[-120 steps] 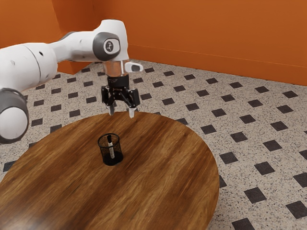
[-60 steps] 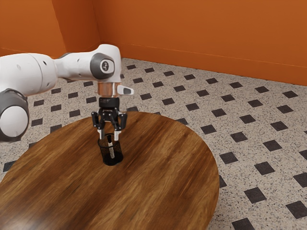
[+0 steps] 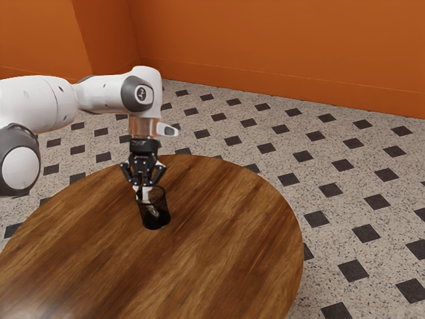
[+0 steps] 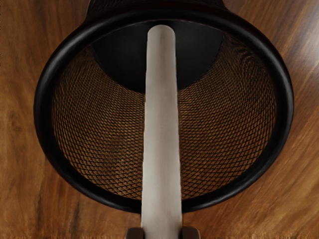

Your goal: Take the marker out of the pen holder and place it to the left of the pen holder.

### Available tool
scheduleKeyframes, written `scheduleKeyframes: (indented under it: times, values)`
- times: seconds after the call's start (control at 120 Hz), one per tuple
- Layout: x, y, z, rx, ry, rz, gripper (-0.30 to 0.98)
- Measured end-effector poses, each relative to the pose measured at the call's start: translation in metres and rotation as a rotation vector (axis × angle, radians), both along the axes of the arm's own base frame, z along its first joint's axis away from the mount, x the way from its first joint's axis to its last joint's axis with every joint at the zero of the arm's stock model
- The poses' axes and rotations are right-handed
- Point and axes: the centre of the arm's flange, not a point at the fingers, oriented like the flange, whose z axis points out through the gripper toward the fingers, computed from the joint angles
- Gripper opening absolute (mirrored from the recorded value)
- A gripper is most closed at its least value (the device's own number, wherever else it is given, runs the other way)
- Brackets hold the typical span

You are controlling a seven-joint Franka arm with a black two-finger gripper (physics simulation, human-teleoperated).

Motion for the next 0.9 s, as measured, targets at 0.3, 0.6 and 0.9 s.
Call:
scheduleKeyframes:
  times: [0.3, 0.6, 0.9]
  values:
    - [-0.005, -0.026, 0.042, 0.012, -0.01, -0.042, -0.09]
    - [-0.03, -0.013, 0.13, 0.06, -0.081, -0.001, -0.1]
    - [0.022, 0.124, 0.036, 0.048, -0.169, 0.189, -0.1]
